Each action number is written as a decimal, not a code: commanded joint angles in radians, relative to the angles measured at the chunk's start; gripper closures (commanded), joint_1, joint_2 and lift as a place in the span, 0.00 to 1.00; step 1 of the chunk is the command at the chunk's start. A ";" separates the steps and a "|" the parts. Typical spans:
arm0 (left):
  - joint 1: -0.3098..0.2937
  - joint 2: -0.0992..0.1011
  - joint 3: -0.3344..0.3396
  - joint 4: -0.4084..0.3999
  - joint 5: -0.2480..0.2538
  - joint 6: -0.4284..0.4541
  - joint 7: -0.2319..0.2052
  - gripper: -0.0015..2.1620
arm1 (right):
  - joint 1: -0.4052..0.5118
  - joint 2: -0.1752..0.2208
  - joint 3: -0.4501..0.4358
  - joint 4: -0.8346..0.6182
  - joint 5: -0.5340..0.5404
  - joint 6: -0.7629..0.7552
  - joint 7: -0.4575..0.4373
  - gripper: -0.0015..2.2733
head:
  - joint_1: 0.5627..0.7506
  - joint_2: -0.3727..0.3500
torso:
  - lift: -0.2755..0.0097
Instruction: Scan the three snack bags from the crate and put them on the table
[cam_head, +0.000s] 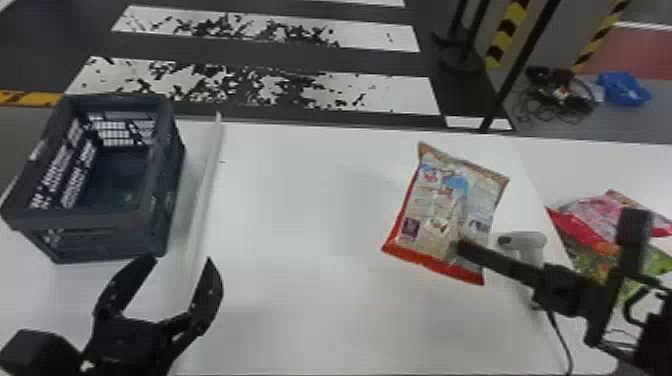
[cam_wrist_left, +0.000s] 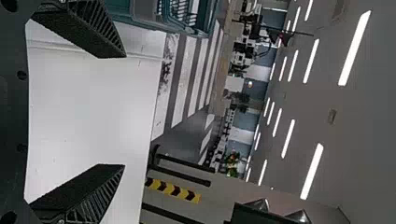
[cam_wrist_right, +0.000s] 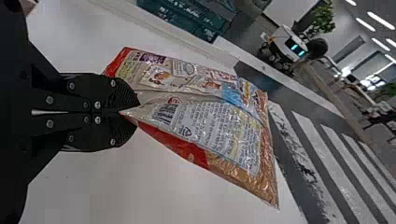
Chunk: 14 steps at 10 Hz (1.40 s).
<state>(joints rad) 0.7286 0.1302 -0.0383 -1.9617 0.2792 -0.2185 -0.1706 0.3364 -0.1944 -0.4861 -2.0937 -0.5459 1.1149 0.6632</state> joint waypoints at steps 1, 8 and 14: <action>0.005 0.002 0.000 0.001 0.000 0.000 -0.001 0.01 | -0.062 0.049 -0.083 0.032 -0.082 -0.134 -0.096 0.94 | 0.70 0.36 | 0.64; 0.006 -0.001 0.000 -0.052 -0.006 0.061 -0.001 0.01 | -0.338 -0.057 -0.085 0.581 0.032 -0.551 -0.752 0.95 | 0.70 0.03 | 0.64; 0.008 0.006 0.003 -0.046 -0.008 0.061 -0.001 0.01 | -0.579 -0.137 0.018 0.900 0.124 -0.484 -0.899 0.66 | 0.70 0.03 | 0.64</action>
<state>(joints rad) 0.7363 0.1365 -0.0363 -2.0083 0.2715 -0.1571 -0.1718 -0.2395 -0.3309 -0.4820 -1.1940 -0.4231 0.6201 -0.2344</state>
